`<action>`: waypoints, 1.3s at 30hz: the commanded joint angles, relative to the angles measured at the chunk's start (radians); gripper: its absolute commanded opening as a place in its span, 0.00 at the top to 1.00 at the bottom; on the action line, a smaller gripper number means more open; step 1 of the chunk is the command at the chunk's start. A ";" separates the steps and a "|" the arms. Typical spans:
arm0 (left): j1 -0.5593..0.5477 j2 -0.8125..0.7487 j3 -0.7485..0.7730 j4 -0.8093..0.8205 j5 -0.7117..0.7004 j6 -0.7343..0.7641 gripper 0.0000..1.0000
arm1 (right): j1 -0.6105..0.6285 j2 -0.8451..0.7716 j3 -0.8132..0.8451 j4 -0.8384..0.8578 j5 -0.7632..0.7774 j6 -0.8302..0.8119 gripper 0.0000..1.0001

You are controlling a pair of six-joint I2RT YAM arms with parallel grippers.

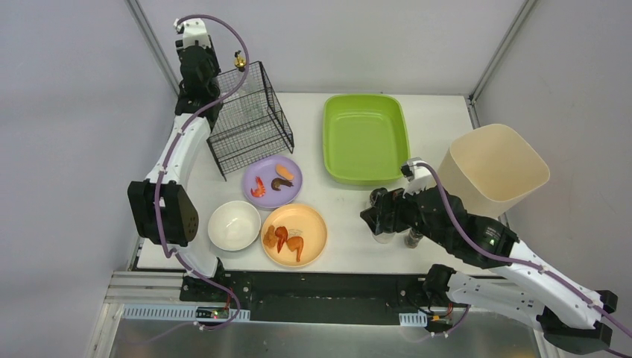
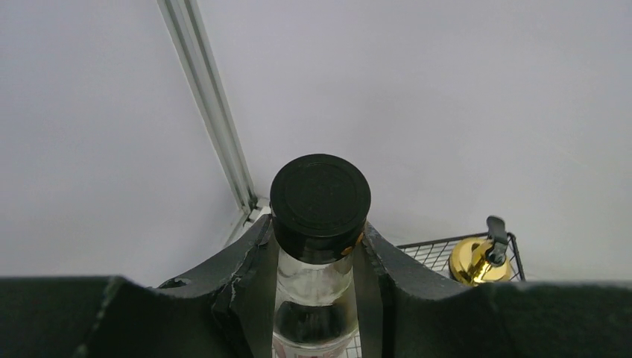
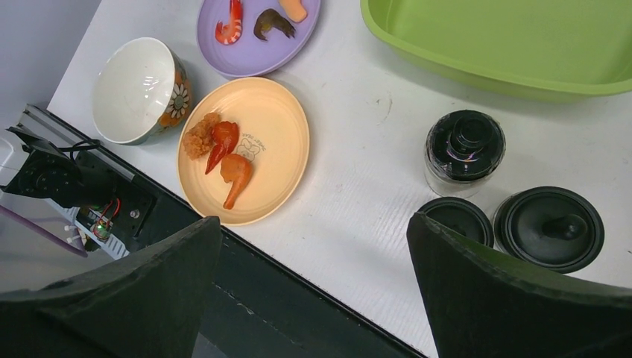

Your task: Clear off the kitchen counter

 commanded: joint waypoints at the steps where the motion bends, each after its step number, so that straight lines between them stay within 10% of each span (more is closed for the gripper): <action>1: 0.003 -0.064 -0.049 0.195 0.012 -0.026 1.00 | 0.003 -0.010 -0.018 0.053 -0.012 0.007 0.01; 35: -0.007 -0.097 -0.361 0.257 -0.079 -0.092 1.00 | 0.005 -0.098 -0.097 0.049 -0.045 0.067 0.01; 39: -0.006 -0.080 -0.373 0.256 -0.107 -0.128 0.87 | 0.004 -0.098 -0.096 0.042 -0.041 0.073 0.00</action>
